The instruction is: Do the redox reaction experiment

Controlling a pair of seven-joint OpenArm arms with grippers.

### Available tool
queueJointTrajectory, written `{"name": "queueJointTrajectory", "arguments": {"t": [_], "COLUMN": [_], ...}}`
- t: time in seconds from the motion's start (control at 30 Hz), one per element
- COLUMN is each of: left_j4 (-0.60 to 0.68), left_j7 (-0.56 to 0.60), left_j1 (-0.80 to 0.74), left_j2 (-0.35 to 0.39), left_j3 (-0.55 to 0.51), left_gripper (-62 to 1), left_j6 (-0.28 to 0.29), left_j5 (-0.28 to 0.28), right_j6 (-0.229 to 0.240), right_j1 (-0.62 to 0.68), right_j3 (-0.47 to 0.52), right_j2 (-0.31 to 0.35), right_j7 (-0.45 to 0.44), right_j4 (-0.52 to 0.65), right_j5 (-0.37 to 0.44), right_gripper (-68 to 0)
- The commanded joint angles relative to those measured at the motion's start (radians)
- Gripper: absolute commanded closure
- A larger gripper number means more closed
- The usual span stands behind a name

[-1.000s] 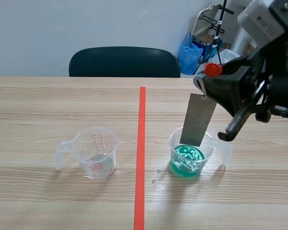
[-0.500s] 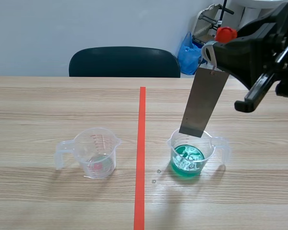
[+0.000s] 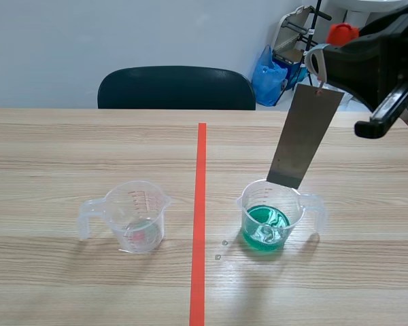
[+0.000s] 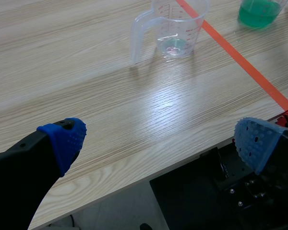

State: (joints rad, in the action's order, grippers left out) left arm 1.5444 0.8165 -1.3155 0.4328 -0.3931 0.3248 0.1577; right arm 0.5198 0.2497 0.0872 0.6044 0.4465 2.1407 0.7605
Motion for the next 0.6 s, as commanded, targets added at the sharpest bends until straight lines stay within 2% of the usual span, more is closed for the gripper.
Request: {"name": "queueJointTrajectory", "arguments": {"t": [0.0,0.57], "left_j4": [0.011,0.011], "left_j7": [0.018,0.018], "left_j1": [-0.001,-0.001], "left_j2": [-0.002,-0.002], "left_j3": [-0.002,-0.002], "left_gripper": [-62.3,-62.3], "left_j6": [0.002,0.002], "left_j5": [0.006,0.006], "right_j6": [-0.003,-0.003], "right_j1": [-0.011,-0.011], "right_j3": [0.006,0.006], "right_j2": [0.008,0.007], "right_j7": [-0.015,-0.023], "right_j4": [0.014,0.014], "right_j5": [0.011,0.011], "right_gripper": [-2.0,-2.0]}}
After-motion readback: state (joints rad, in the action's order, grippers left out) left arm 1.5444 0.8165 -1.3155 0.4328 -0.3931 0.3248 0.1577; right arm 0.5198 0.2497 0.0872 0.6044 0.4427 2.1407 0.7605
